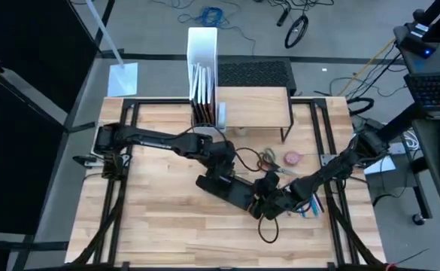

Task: Stock shelves
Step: Remove the black pen from the desk organizer

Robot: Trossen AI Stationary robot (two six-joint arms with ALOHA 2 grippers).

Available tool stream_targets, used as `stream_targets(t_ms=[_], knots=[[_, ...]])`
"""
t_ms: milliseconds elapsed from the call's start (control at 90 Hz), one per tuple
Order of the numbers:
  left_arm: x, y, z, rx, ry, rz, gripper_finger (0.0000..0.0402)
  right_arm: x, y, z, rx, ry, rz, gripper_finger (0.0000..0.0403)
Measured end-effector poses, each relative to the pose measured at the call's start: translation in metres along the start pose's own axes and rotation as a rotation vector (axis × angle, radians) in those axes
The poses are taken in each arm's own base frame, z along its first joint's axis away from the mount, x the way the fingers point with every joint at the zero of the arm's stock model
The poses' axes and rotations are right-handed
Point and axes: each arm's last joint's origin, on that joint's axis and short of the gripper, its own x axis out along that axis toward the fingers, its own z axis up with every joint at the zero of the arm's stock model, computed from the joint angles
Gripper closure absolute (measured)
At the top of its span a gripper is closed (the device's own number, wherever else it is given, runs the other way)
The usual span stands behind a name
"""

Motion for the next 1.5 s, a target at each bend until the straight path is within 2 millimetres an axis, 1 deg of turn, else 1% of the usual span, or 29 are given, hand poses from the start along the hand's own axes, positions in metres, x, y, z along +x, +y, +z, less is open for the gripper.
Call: stream_targets(t_ms=[100,156,256,400,478,600,633,678,733,911,1000,1089,1222,1356,1500], knots=[[0.007,0.002,0.000,0.026,-0.039,-0.057,0.0372,0.007,0.003,-0.004,0.004,-0.004,0.005,0.0232],[0.010,0.002,-0.002,0.029,-0.032,-0.082,0.0372,0.011,0.003,-0.005,0.006,-0.008,-0.001,0.0232],[0.021,0.005,-0.003,0.031,-0.046,-0.121,0.0372,0.017,0.004,-0.006,0.016,-0.009,0.006,0.0232],[0.026,0.007,-0.006,0.017,-0.108,-0.234,0.0372,0.024,0.006,-0.006,0.025,-0.021,0.018,0.0232],[0.029,0.007,-0.006,0.014,-0.114,-0.250,0.0372,0.027,0.005,-0.005,0.018,-0.026,0.020,0.0232],[0.030,0.007,-0.006,0.014,-0.123,-0.262,0.0372,0.030,0.002,-0.002,0.026,-0.019,0.014,0.0232],[0.033,0.008,-0.006,0.012,-0.125,-0.270,0.0370,0.031,0.001,-0.001,0.027,-0.019,0.010,0.0232],[0.038,0.009,-0.006,0.010,-0.137,-0.275,0.0363,0.032,-0.001,0.000,0.026,-0.016,0.006,0.0232],[0.039,0.010,-0.004,0.011,-0.147,-0.264,0.0349,0.034,-0.003,0.000,0.023,-0.016,-0.004,0.0232],[0.042,0.013,-0.002,-0.037,-0.145,-0.206,0.0289,0.036,-0.005,0.003,0.034,-0.018,-0.010,0.0232],[0.042,0.014,0.000,-0.059,-0.152,-0.187,0.0276,0.037,-0.006,0.003,0.037,-0.021,-0.010,0.0232],[0.043,0.013,0.001,-0.064,-0.154,-0.192,0.0278,0.038,-0.006,0.005,0.047,-0.027,-0.008,0.0232],[0.044,0.008,0.003,-0.054,-0.154,-0.206,0.0294,0.040,-0.008,0.008,0.045,-0.030,-0.003,0.0232],[0.045,0.002,0.006,-0.048,-0.161,-0.235,0.0307,0.041,-0.009,0.010,0.019,-0.033,0.001,0.0232],[0.045,-0.001,0.009,-0.038,-0.175,-0.242,0.0310,0.042,-0.009,0.011,-0.032,-0.046,-0.002,0.0232]])
